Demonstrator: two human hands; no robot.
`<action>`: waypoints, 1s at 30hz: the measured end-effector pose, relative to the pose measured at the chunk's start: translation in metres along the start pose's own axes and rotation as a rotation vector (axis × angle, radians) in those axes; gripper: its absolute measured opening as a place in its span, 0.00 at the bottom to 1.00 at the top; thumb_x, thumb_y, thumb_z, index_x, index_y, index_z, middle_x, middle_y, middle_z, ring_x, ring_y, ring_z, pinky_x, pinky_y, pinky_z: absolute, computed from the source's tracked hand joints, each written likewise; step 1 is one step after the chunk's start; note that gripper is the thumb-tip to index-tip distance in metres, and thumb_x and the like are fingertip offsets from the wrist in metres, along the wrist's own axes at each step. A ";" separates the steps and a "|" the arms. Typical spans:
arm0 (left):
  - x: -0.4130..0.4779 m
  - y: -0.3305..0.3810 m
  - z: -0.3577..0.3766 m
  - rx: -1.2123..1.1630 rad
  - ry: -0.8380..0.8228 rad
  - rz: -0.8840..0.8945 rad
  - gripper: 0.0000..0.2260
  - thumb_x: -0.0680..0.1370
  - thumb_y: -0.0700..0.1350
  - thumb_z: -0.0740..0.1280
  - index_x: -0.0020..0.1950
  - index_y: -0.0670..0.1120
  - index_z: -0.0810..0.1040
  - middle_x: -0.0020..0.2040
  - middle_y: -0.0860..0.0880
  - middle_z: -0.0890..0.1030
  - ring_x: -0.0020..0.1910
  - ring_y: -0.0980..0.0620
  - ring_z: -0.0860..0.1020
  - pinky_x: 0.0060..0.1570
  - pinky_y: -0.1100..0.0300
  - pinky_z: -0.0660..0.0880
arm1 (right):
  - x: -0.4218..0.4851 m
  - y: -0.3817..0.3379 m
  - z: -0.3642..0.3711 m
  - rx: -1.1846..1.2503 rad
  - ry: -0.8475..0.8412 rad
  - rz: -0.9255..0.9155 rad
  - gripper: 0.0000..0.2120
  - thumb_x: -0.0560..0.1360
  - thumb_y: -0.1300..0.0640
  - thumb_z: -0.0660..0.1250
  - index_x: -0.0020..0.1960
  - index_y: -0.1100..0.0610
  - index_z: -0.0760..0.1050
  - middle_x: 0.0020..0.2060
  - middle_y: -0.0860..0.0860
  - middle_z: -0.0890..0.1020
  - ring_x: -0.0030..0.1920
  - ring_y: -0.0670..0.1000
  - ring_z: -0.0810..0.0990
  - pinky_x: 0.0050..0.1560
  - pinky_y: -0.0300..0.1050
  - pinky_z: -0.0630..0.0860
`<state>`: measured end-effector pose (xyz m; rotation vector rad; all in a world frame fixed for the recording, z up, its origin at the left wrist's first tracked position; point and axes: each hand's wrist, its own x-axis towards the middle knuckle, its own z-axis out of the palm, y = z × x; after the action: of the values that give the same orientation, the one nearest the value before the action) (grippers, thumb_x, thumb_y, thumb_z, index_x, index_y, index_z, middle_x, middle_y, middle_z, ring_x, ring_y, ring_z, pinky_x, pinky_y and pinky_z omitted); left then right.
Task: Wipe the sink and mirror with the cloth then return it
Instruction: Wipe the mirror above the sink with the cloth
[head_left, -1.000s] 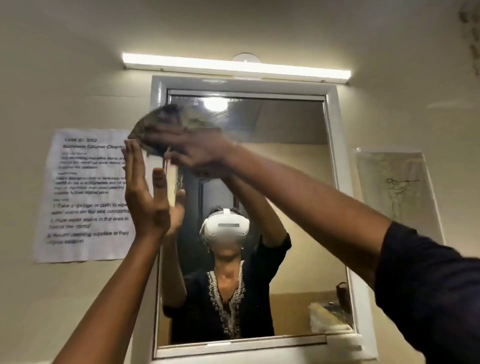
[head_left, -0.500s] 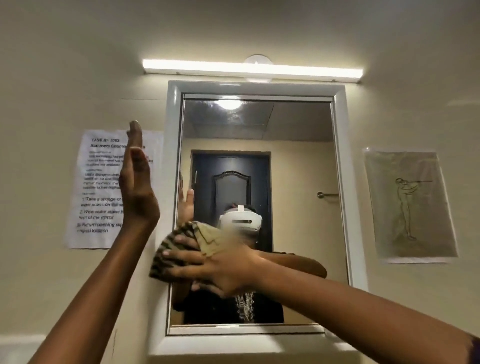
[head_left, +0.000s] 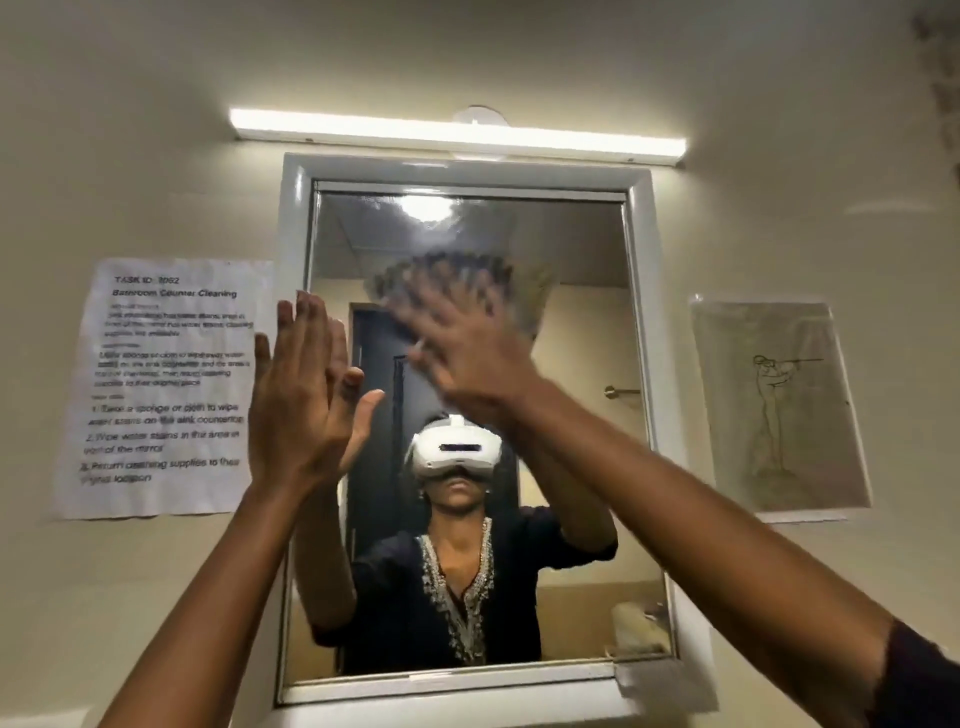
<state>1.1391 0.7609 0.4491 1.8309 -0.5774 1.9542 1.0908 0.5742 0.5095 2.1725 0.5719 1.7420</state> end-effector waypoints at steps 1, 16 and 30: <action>-0.001 0.001 -0.001 -0.059 0.009 -0.001 0.29 0.79 0.58 0.49 0.77 0.51 0.44 0.78 0.53 0.45 0.77 0.57 0.42 0.74 0.65 0.36 | -0.027 -0.022 0.011 0.000 -0.058 -0.166 0.25 0.80 0.45 0.53 0.76 0.44 0.54 0.78 0.50 0.53 0.78 0.57 0.45 0.75 0.67 0.42; -0.009 0.000 -0.007 -0.117 -0.032 0.055 0.36 0.77 0.68 0.44 0.77 0.46 0.53 0.78 0.45 0.57 0.77 0.51 0.52 0.75 0.55 0.51 | -0.046 0.119 -0.041 -0.015 0.087 0.321 0.24 0.79 0.45 0.52 0.75 0.42 0.55 0.77 0.50 0.57 0.77 0.56 0.50 0.73 0.65 0.41; -0.009 -0.002 -0.006 -0.202 -0.012 0.027 0.34 0.77 0.67 0.46 0.76 0.47 0.56 0.77 0.46 0.58 0.77 0.51 0.54 0.75 0.58 0.51 | -0.197 0.045 -0.018 0.080 -0.150 0.096 0.26 0.77 0.43 0.51 0.74 0.41 0.53 0.76 0.47 0.54 0.77 0.54 0.47 0.74 0.67 0.50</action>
<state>1.1359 0.7653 0.4400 1.7191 -0.7773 1.8287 1.0422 0.4392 0.3657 2.3980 0.5157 1.6094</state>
